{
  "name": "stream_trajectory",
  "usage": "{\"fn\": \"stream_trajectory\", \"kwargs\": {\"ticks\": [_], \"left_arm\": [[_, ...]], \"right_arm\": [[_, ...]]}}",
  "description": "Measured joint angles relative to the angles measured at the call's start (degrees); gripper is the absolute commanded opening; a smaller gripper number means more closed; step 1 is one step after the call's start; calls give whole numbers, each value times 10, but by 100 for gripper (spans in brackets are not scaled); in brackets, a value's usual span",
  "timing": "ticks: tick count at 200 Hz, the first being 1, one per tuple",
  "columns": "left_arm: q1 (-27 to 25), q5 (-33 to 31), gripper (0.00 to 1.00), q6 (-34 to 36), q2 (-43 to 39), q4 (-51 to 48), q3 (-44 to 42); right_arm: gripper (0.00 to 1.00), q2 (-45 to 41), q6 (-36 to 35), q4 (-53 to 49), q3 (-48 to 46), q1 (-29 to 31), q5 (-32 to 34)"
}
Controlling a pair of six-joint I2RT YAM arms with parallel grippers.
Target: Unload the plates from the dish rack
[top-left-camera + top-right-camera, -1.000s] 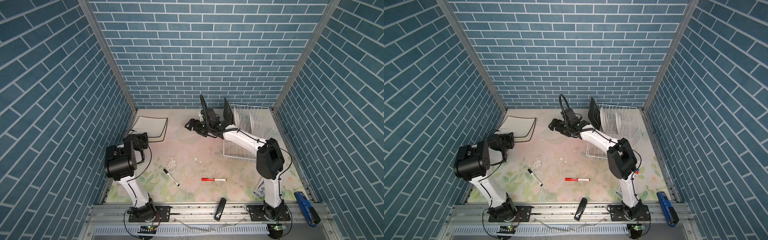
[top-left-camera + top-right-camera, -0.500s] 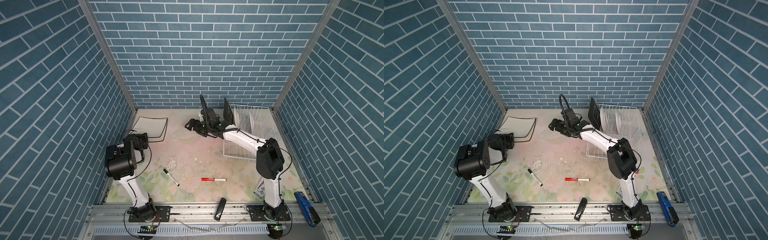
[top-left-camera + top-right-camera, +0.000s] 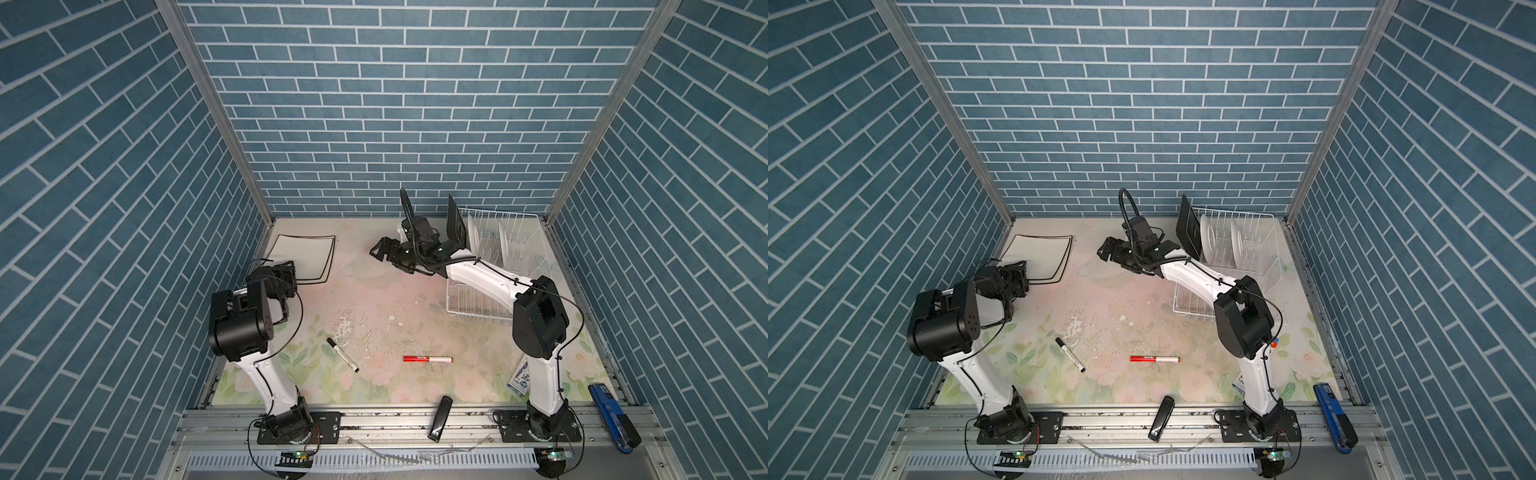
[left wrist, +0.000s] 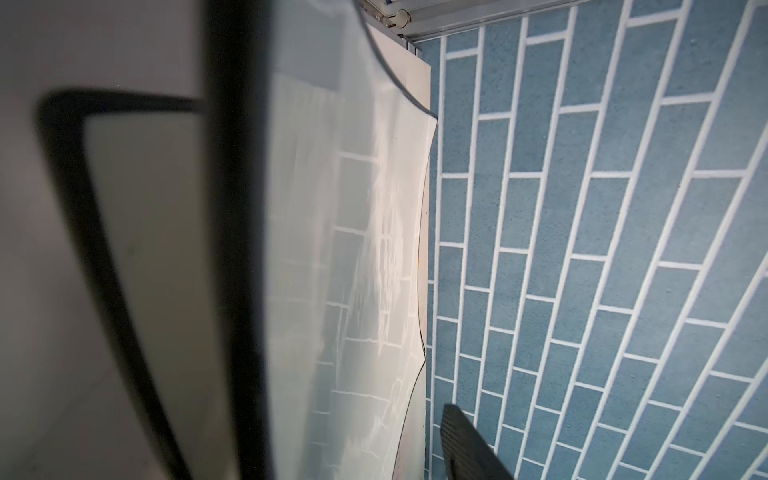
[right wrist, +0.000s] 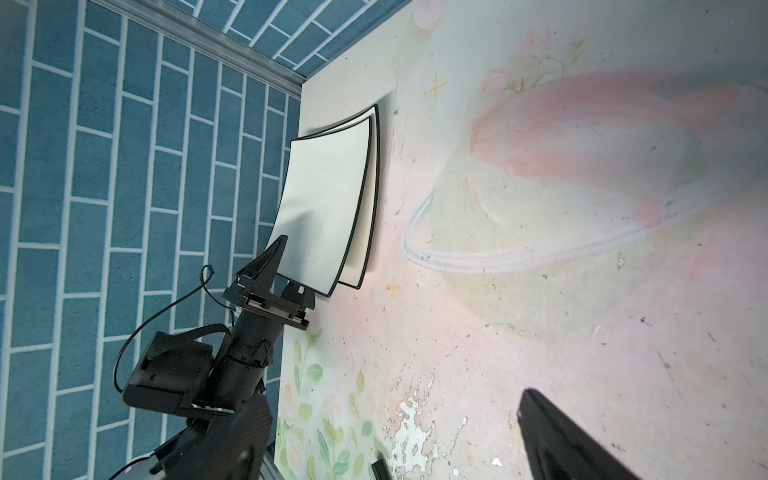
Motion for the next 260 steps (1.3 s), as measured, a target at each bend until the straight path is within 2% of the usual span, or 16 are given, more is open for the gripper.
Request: {"fn": "stream_trajectory", "kwargs": {"ticks": [141,260], "left_arm": [[0,28,92,73,-26,-254,106],[-5,36,100,113,-48,-349,132]], "right_arm": [[94,-5,11,31,-18,-1,4],[94,-36,15,58,-63,-6,16]]}}
